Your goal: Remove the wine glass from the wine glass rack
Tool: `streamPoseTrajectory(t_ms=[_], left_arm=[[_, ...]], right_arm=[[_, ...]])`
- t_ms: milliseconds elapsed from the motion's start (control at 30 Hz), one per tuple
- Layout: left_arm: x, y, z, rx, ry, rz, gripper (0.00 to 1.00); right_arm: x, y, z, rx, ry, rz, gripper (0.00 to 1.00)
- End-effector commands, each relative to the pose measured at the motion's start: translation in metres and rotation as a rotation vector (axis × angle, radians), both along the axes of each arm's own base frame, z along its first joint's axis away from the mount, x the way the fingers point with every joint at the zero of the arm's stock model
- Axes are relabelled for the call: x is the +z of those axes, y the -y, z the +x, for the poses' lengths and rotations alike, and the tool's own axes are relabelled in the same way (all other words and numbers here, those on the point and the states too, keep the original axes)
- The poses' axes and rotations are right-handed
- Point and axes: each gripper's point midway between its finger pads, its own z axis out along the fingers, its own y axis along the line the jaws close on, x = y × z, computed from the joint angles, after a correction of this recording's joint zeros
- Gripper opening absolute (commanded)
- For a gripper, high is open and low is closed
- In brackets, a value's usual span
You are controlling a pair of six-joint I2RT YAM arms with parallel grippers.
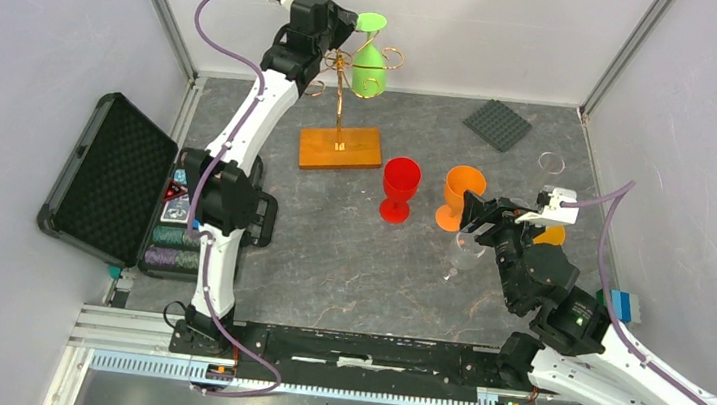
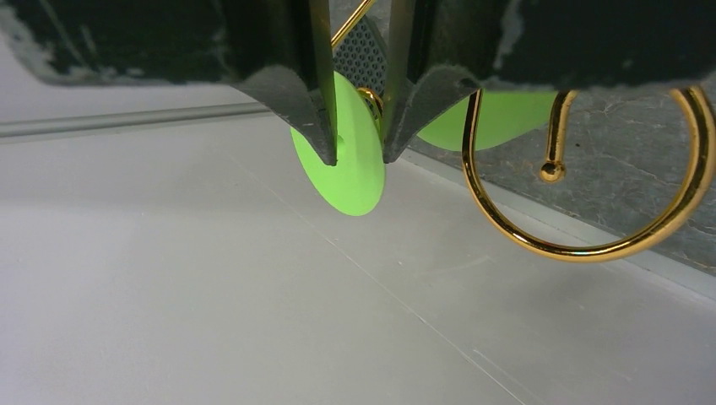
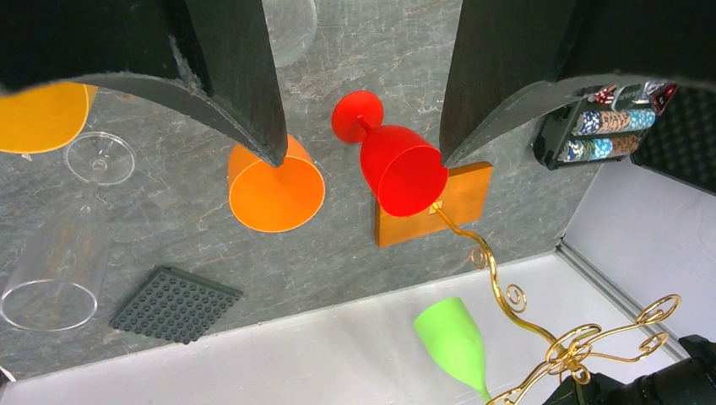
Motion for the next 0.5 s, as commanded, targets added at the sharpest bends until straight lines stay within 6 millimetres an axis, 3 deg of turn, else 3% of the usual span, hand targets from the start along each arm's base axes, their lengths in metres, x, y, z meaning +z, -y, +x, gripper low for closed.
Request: streamPoseTrajectory(t_ms=[0, 133, 333, 467], left_arm=[[0.0296, 0.0022, -0.0042, -0.014, 0.06, -0.022, 0.26], [0.0308, 0.0038, -0.004, -0.021, 0.064, -0.031, 0.22], [0.0276, 0.0008, -0.0042, -0.008, 0.053, -0.013, 0.34], [0.0255, 0.002, -0.0036, -0.015, 0.051, -0.007, 0.32]], right_arm=[[0.0054, 0.0026, -0.0003, -0.011, 0.02, 0.02, 0.71], [0.0047, 0.0037, -0.0004, -0.014, 0.02, 0.017, 0.71], [0.0039, 0.0039, -0.0003, -0.017, 0.019, 0.017, 0.71], [0.0037, 0.0044, -0.0003, -0.02, 0.019, 0.02, 0.71]])
